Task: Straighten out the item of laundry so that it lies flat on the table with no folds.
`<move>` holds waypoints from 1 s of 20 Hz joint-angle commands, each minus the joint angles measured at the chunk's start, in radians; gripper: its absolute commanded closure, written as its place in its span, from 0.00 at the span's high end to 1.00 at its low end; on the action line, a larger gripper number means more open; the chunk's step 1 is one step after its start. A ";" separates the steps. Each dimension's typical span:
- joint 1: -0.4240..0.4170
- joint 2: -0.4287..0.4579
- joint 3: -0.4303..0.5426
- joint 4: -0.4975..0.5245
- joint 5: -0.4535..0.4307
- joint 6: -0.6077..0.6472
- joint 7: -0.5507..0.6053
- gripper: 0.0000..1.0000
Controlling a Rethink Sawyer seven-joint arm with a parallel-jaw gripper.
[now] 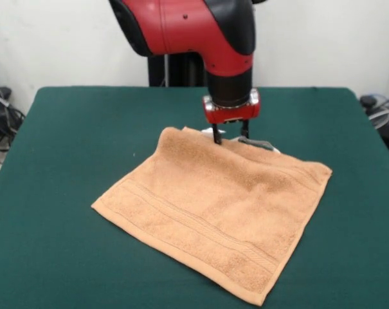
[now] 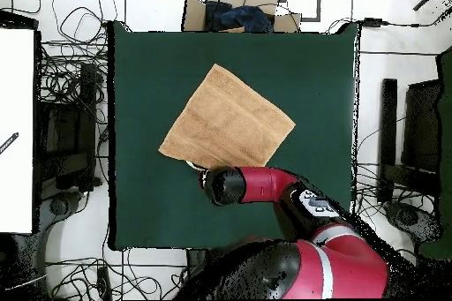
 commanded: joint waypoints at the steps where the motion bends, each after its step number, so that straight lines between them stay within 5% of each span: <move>1: -0.001 0.087 -0.024 -0.065 -0.052 -0.059 0.079 1.00; 9: 0.005 0.096 -0.029 -0.057 -0.067 -0.122 0.096 1.00; 10: 0.007 0.095 -0.032 -0.055 -0.068 -0.134 0.102 0.00; 20: 0.037 0.089 -0.067 -0.047 -0.066 -0.195 0.137 0.00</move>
